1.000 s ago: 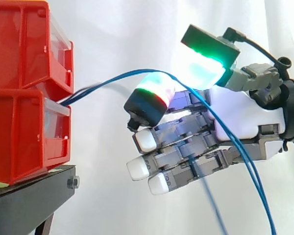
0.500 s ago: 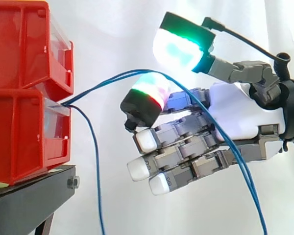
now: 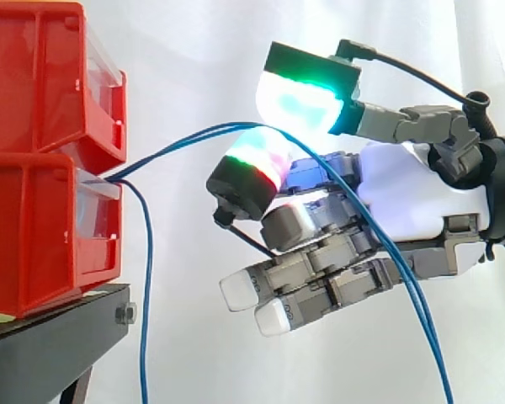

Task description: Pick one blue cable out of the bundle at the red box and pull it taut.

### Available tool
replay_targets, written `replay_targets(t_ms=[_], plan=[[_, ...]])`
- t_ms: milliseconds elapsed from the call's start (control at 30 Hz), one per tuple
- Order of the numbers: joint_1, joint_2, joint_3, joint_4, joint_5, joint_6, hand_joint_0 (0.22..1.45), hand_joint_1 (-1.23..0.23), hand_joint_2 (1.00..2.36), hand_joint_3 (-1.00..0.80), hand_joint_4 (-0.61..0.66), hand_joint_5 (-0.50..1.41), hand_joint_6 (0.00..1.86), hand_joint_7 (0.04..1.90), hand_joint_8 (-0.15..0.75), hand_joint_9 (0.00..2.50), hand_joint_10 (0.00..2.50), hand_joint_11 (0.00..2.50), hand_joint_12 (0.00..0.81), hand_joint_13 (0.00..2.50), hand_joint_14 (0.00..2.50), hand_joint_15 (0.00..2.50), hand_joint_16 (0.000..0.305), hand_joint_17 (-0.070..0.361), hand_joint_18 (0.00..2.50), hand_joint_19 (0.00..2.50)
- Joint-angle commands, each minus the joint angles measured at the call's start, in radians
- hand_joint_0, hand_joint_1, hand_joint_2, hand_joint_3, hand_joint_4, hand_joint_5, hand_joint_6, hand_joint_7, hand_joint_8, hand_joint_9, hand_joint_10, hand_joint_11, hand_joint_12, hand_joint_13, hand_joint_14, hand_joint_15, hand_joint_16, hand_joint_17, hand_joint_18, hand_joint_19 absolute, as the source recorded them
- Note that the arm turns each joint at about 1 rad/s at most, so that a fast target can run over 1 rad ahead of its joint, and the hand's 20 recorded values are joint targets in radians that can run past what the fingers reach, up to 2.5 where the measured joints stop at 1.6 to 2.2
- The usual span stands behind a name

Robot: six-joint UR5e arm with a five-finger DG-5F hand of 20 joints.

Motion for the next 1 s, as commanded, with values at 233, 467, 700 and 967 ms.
replay_targets(t_ms=[233, 467, 700, 967], plan=[[0.002, 0.001, 0.000, 0.000, 0.000, -0.004, 0.60, -0.75, 1.01, -0.25, 0.06, -0.18, 0.91, 0.96, 0.296, 1.04, 0.01, 1.26, 0.341, 0.66, 0.02, 0.44, 0.052, 0.118, 0.44, 0.38], [0.000, 0.001, 0.000, 0.000, 0.000, -0.002, 0.63, -0.84, 1.01, -0.28, 0.04, -0.18, 0.91, 0.97, 0.269, 1.07, 0.01, 1.39, 0.331, 0.67, 0.02, 0.45, 0.051, 0.114, 0.45, 0.39], [0.000, 0.001, 0.000, 0.000, 0.000, -0.002, 0.69, -0.91, 1.01, -0.34, 0.01, -0.18, 0.91, 0.97, 0.262, 1.06, 0.01, 1.46, 0.330, 0.67, 0.02, 0.45, 0.051, 0.114, 0.47, 0.35], [0.000, 0.001, 0.000, 0.000, 0.000, -0.002, 0.74, -0.97, 1.00, -0.50, 0.00, -0.18, 0.91, 1.00, 0.242, 0.99, 0.01, 1.40, 0.323, 0.67, 0.02, 0.42, 0.049, 0.111, 0.50, 0.31]])
